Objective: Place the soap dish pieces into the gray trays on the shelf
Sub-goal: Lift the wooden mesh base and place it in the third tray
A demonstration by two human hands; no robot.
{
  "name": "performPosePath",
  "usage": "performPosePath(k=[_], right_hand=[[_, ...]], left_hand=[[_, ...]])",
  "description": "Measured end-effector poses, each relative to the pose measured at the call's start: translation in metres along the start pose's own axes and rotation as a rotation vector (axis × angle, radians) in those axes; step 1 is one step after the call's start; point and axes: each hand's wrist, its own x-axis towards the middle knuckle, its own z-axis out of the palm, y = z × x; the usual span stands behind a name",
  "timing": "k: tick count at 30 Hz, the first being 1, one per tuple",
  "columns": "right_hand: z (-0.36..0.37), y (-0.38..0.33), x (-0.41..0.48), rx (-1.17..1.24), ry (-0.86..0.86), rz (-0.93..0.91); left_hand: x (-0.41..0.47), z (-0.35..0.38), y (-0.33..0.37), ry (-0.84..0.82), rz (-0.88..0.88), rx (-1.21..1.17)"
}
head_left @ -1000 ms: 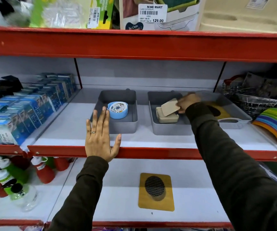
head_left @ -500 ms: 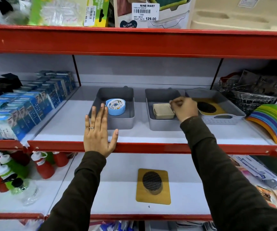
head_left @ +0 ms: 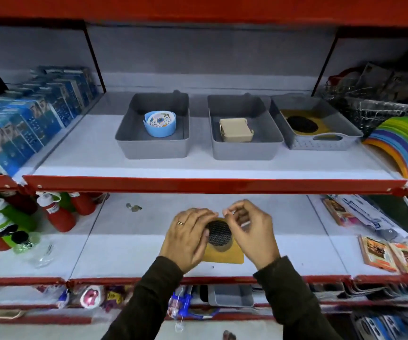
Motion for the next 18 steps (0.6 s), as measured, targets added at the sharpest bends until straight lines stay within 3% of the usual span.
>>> performPosePath(k=[3, 9, 14, 18], right_hand=[[0.014, 0.058, -0.009, -0.072, -0.115, 0.293], [0.039, 0.145, 0.006, -0.210, -0.233, 0.786], [0.059, 0.180, 0.018, -0.286, -0.288, 0.907], [0.069, 0.188, 0.025, -0.276, -0.253, 0.922]], left_hand=[[-0.012, 0.029, -0.001, -0.219, -0.211, -0.052], [-0.004, 0.086, -0.014, -0.497, -0.852, -0.292], [0.009, 0.136, -0.030, -0.550, -1.277, -0.297], [0.016, 0.161, -0.034, -0.604, -1.428, -0.232]])
